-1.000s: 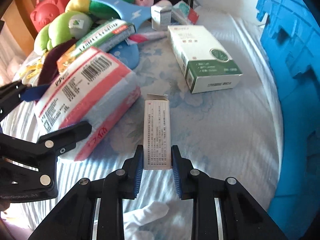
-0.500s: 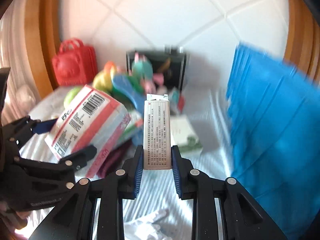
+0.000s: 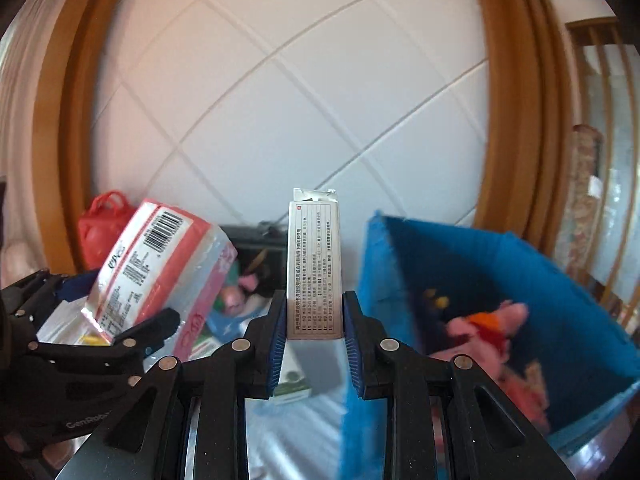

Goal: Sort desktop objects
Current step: 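Carry the package and leaflet with both grippers over the blue crate, then open both grippers to drop the package and leaflet into the crate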

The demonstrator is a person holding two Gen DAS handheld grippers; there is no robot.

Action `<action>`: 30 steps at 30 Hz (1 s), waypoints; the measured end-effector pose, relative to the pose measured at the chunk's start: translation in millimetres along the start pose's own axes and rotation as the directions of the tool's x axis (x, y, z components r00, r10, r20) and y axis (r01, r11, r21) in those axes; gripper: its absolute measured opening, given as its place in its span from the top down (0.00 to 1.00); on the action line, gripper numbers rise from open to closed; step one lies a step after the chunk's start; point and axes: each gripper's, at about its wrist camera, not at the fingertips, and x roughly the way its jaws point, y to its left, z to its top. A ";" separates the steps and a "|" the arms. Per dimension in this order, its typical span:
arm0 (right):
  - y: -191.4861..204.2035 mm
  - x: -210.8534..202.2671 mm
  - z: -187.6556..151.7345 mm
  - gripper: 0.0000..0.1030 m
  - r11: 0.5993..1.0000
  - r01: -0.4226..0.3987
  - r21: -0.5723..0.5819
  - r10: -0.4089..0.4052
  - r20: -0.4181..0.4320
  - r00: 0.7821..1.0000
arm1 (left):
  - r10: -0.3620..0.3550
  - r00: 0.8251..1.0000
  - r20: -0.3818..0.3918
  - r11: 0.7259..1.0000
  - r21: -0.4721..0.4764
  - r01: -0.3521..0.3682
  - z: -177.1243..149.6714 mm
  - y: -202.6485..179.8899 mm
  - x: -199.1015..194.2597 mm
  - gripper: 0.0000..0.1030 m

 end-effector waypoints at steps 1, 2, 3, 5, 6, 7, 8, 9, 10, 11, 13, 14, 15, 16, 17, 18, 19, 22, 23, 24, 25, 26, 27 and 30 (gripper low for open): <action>-11.6 -4.6 0.8 0.74 0.999 0.033 0.007 -0.033 0.014 0.999 | -0.014 1.000 0.021 1.000 0.012 0.014 8.1 -15.6 -1.5 0.22; -25.3 -9.2 2.0 0.74 0.998 0.067 0.015 -0.068 0.024 0.997 | -0.027 0.999 0.036 0.999 0.022 0.027 15.6 -29.4 -1.7 0.22; -37.2 -12.9 2.7 0.74 0.995 0.093 0.025 -0.094 0.031 0.995 | -0.040 0.998 0.047 0.999 0.030 0.039 22.2 -43.8 -1.6 0.22; -66.6 -20.6 3.8 0.74 0.986 0.162 0.040 -0.163 0.042 0.986 | -0.073 0.996 0.060 0.997 0.042 0.071 34.9 -71.9 0.4 0.22; -76.8 -24.2 4.0 0.74 0.983 0.181 0.044 -0.183 0.044 0.982 | -0.087 0.994 0.061 0.995 0.047 0.084 39.5 -84.2 2.0 0.22; -90.8 -27.8 3.6 0.74 0.978 0.204 0.054 -0.206 0.046 0.977 | -0.100 0.993 0.059 0.994 0.054 0.097 43.6 -97.6 4.4 0.22; -106.7 -30.3 3.4 0.74 0.972 0.225 0.064 -0.228 0.042 0.973 | -0.114 0.992 0.049 0.992 0.060 0.111 48.3 -114.4 8.6 0.22; -119.6 -32.3 3.0 0.74 0.968 0.241 0.070 -0.244 0.037 0.969 | -0.127 0.991 0.040 0.990 0.064 0.124 51.2 -126.7 11.9 0.21; -131.5 -32.6 1.5 0.74 0.963 0.259 0.076 -0.262 0.032 0.964 | -0.138 0.990 0.029 0.988 0.067 0.136 53.0 -138.0 16.0 0.21; -143.3 -32.3 -0.3 0.74 0.958 0.277 0.080 -0.279 0.024 0.960 | -0.148 0.989 0.011 0.987 0.070 0.147 55.3 -151.0 20.2 0.21; -168.3 -30.4 -4.5 0.74 0.949 0.303 0.090 -0.304 0.001 0.953 | -0.167 0.986 -0.019 0.983 0.079 0.168 58.4 -174.1 28.8 0.21; -176.9 -30.6 -5.8 0.74 0.945 0.314 0.092 -0.315 -0.006 0.949 | -0.173 0.984 -0.033 0.981 0.088 0.175 59.0 -185.7 32.3 0.21; -184.7 -30.6 -8.2 0.74 0.941 0.326 0.094 -0.326 -0.015 0.945 | -0.175 0.983 -0.048 0.979 0.099 0.179 58.6 -197.8 36.9 0.21; -195.4 -28.4 -10.9 0.74 0.936 0.339 0.098 -0.338 -0.027 0.941 | -0.175 0.983 -0.062 0.977 0.108 0.181 56.3 -207.8 38.1 0.21; -206.3 -26.4 -15.2 0.74 0.932 0.349 0.104 -0.347 -0.036 0.937 | -0.179 0.980 -0.085 0.975 0.117 0.188 51.6 -217.6 44.6 0.21; -214.6 -24.5 -18.3 0.74 0.927 0.359 0.108 -0.356 -0.045 0.933 | -0.185 0.977 -0.104 0.973 0.119 0.197 48.1 -219.3 48.4 0.21; -222.3 -23.8 -20.3 0.74 0.922 0.370 0.113 -0.365 -0.056 0.929 | -0.192 0.973 -0.129 0.971 0.119 0.208 46.2 -226.6 53.0 0.21; -241.1 -22.6 -31.0 0.74 0.915 0.382 0.133 -0.375 -0.077 0.924 | -0.204 0.964 -0.169 0.967 0.117 0.226 40.2 -237.0 62.7 0.21; -246.8 -21.4 -33.2 0.74 0.910 0.391 0.135 -0.383 -0.084 0.920 | -0.201 0.964 -0.176 0.967 0.121 0.224 39.3 -241.4 65.6 0.21; -252.9 -19.5 -35.0 0.74 0.908 0.397 0.135 -0.388 -0.090 0.917 | -0.199 0.963 -0.184 0.967 0.124 0.224 38.3 -244.6 68.3 0.20; -258.7 -17.9 -37.2 0.74 0.904 0.404 0.139 -0.393 -0.099 0.914 | -0.200 0.961 -0.192 0.966 0.123 0.226 38.0 -245.5 70.7 0.20; -264.3 -15.4 -40.0 0.74 0.902 0.407 0.143 -0.395 -0.107 0.912 | -0.203 0.958 -0.201 0.966 0.119 0.229 38.3 -244.9 72.8 0.20; -268.8 -12.7 -40.7 0.74 0.900 0.411 0.143 -0.398 -0.114 0.910 | -0.203 0.958 -0.205 0.967 0.115 0.229 38.0 -245.5 74.6 0.20; -274.6 -9.4 -44.5 0.74 0.896 0.421 0.143 -0.404 -0.134 0.905 | -0.188 0.965 -0.181 0.969 0.124 0.212 40.4 -247.7 73.5 0.19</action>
